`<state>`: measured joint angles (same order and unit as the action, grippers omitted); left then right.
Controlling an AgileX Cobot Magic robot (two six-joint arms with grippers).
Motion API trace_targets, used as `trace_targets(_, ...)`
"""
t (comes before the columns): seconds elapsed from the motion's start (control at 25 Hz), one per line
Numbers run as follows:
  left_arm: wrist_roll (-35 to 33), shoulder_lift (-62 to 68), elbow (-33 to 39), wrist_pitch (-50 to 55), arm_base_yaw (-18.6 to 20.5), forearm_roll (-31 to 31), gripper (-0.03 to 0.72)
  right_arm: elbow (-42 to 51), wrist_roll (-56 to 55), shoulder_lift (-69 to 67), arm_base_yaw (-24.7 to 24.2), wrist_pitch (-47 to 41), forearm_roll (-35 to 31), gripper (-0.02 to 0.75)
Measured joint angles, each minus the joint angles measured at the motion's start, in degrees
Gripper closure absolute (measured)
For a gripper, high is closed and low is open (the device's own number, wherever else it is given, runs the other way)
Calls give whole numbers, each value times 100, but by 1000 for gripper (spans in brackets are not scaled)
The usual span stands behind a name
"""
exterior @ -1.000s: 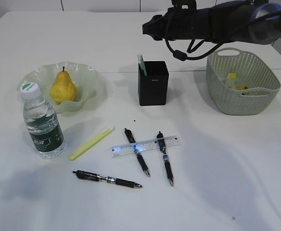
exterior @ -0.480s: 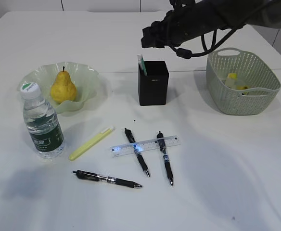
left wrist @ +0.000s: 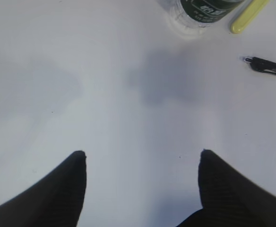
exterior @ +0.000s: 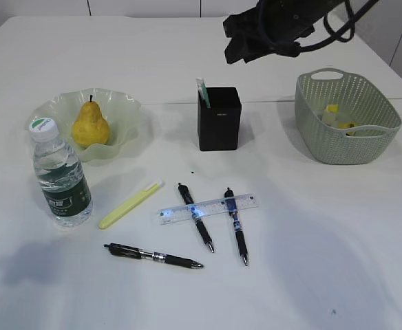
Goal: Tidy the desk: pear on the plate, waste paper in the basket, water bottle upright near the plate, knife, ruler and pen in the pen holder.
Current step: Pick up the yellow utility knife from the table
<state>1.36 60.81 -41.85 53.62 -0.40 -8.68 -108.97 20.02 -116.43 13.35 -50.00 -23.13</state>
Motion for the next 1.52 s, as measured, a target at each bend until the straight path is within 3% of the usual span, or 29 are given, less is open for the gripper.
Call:
trace_targets(0.24,0,0,0,-36,0,0,167,0,-921,409,336,-732,1437,467)
trace_targets(0.52,0,0,0,-45,0,0,167,0,-1730,457,1032,-1935,2549,467)
trace_targets(1.52,0,0,0,-49,0,0,167,0,-2169,457,1123,-2097,2429,466)
